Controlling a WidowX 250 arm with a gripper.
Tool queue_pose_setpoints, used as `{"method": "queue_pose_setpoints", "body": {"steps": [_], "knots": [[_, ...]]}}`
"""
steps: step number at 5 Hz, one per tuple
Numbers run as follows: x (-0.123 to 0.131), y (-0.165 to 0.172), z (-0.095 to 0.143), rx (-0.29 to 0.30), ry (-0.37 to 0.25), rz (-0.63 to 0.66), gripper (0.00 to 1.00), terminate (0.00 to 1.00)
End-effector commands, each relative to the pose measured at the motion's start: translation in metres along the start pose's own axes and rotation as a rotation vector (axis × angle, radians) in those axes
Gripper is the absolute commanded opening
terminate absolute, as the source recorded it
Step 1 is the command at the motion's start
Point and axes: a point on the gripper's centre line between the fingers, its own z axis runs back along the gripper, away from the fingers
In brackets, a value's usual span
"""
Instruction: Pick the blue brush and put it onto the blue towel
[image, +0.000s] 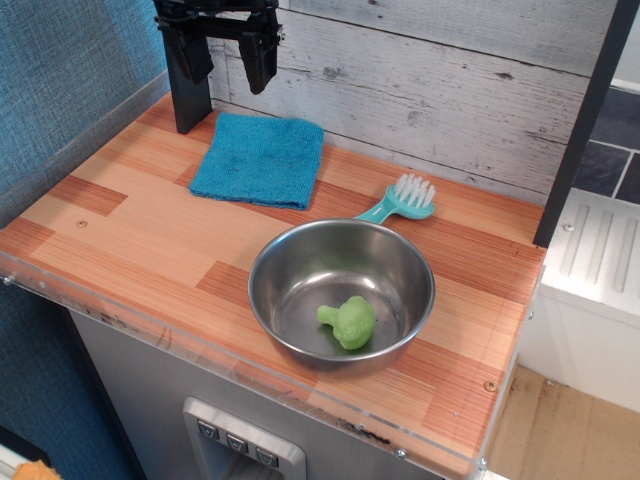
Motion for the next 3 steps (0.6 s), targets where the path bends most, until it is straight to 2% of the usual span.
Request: {"method": "queue_pose_setpoints", "body": {"steps": [1,2,3], "knots": [[0.000,0.000,0.000,0.000,0.000,0.000,1.00,0.00],[0.004,-0.005,-0.004,-0.056,0.034,-0.213,1.00,0.00],[0.006,-0.021,-0.011,-0.093,0.030,-0.393,1.00,0.00]]}}
